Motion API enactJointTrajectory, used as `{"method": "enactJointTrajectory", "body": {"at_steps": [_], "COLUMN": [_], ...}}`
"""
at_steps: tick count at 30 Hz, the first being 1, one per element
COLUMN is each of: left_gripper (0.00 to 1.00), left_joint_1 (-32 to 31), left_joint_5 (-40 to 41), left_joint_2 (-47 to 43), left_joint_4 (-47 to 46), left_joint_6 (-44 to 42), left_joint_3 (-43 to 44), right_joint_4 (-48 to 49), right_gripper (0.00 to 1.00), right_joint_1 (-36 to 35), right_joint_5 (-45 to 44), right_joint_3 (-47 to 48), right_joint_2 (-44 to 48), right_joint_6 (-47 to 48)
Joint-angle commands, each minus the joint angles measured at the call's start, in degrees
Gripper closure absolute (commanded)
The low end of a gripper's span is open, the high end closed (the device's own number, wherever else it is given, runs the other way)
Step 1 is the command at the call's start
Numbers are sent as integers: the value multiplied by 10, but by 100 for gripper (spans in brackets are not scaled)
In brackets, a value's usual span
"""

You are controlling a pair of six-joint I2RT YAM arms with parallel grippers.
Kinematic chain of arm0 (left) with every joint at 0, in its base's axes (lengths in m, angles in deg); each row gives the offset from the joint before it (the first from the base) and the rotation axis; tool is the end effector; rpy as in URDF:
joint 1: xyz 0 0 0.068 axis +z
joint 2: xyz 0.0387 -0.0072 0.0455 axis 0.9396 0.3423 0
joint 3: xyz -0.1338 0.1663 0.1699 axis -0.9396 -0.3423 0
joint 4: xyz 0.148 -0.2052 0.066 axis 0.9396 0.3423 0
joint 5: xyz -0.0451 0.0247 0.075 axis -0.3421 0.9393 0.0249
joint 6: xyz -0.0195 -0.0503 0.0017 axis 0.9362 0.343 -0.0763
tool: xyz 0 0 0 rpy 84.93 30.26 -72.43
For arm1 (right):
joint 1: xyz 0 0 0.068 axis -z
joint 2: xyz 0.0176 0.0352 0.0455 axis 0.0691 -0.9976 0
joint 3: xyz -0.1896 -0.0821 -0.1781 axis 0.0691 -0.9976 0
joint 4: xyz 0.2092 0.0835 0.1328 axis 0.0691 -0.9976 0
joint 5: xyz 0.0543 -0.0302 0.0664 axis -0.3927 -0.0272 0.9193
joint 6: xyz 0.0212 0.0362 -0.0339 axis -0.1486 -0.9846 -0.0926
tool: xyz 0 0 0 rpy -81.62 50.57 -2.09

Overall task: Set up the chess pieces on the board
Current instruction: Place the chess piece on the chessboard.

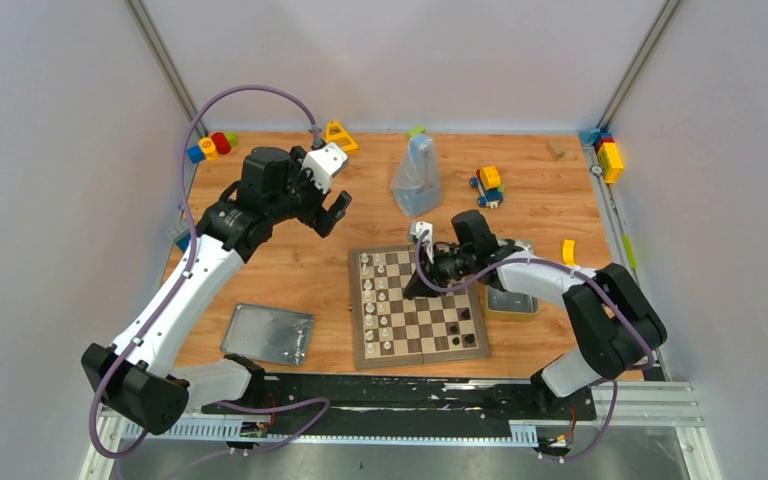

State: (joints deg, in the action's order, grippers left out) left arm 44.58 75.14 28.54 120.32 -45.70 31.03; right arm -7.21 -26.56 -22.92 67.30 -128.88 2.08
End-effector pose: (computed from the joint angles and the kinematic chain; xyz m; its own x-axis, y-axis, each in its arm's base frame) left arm 0.2313 -0.1171 0.3825 -0.2597 0.4374 -0.8609 0.6685 0.7248 0.1666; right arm 0.2345 0.1716 0.1835 -0.3323 -0.4165 -0.8462 -0.9419 0.0995 0.3209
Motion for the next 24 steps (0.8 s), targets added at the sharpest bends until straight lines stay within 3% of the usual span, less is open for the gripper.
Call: {"method": "enactJointTrajectory", "body": {"at_steps": [1, 10, 24], "left_gripper": [0, 0, 0], "left_joint_1": [3, 3, 3], "left_joint_5": [-12, -12, -13], "left_joint_2": [-16, -22, -27], "left_joint_4": [-28, -33, -35], "left_joint_6": [4, 0, -7], "left_joint_3": [-2, -10, -21], "right_joint_4": [80, 95, 83], "right_gripper": [99, 98, 81], "right_joint_1": [-10, -15, -15], "right_joint_5": [-1, -22, -43], "right_joint_3": [-4, -16, -33], "right_joint_2": [-37, -63, -32], "right_joint_6": [-9, 23, 44]}}
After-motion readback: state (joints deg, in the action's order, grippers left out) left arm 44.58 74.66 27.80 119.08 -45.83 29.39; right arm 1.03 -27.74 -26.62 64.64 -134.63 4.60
